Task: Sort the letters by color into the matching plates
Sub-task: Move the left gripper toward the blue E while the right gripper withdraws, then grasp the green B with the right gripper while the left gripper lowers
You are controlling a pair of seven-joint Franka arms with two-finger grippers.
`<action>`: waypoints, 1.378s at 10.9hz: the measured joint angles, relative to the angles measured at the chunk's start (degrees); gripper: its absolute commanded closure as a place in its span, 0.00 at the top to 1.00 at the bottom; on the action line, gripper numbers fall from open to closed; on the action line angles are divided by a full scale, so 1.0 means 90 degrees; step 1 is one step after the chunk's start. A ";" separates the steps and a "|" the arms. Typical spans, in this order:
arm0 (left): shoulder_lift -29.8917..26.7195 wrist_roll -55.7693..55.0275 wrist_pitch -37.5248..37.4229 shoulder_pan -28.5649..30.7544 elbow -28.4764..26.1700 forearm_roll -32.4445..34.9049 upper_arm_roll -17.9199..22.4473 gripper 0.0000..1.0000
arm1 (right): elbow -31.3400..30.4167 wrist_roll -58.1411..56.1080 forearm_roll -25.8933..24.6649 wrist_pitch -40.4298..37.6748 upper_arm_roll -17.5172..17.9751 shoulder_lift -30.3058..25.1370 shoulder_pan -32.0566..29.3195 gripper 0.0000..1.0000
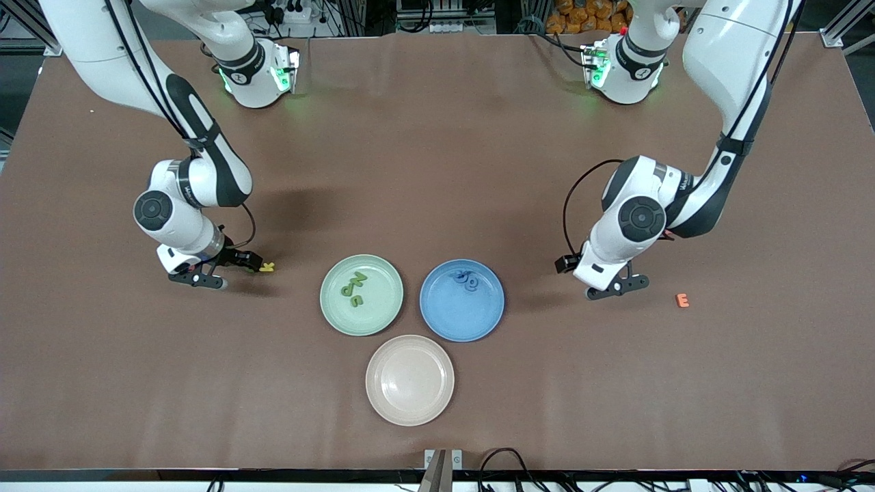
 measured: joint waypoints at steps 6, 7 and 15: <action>-0.0985 0.0841 0.0711 0.0231 -0.1572 0.0003 -0.0016 1.00 | 0.0012 -0.0198 -0.0019 0.0063 0.0001 0.0002 -0.0001 0.63; -0.1155 0.1069 0.0717 0.0345 -0.1760 0.0003 -0.0016 1.00 | 0.0012 -0.0205 -0.0019 0.0063 0.0000 -0.0007 -0.0002 0.61; -0.1251 0.2965 0.2121 0.1450 -0.2650 0.1230 0.0002 1.00 | 0.0019 -0.0244 -0.0020 0.0080 0.0008 -0.0050 -0.0005 0.33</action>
